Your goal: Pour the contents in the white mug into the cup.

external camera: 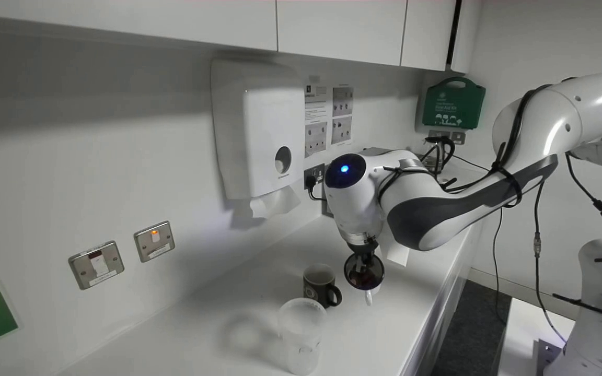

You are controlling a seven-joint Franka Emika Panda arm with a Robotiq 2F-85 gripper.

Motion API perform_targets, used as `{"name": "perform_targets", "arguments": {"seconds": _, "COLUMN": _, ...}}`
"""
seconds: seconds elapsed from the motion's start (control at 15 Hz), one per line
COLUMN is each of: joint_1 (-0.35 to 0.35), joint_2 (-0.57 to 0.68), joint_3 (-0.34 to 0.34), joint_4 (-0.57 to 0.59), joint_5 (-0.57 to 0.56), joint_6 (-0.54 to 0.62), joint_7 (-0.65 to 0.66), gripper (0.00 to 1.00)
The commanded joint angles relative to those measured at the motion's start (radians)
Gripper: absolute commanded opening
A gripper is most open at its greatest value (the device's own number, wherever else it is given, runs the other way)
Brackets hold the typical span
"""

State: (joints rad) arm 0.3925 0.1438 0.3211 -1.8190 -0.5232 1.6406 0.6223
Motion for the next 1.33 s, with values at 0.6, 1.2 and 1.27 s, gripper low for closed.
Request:
{"name": "perform_targets", "arguments": {"seconds": 0.6, "joint_1": 0.012, "joint_2": 0.025, "joint_3": -0.01, "joint_4": 0.008, "joint_5": 0.004, "joint_6": -0.003, "joint_7": 0.001, "gripper": 0.06}}
{"name": "perform_targets", "arguments": {"seconds": 1.2, "joint_1": 0.012, "joint_2": 0.025, "joint_3": -0.01, "joint_4": 0.008, "joint_5": 0.004, "joint_6": -0.003, "joint_7": 0.001, "gripper": 0.06}}
{"name": "perform_targets", "arguments": {"seconds": 1.27, "joint_1": 0.012, "joint_2": 0.025, "joint_3": -0.01, "joint_4": 0.008, "joint_5": 0.004, "joint_6": -0.003, "joint_7": 0.001, "gripper": 0.06}}
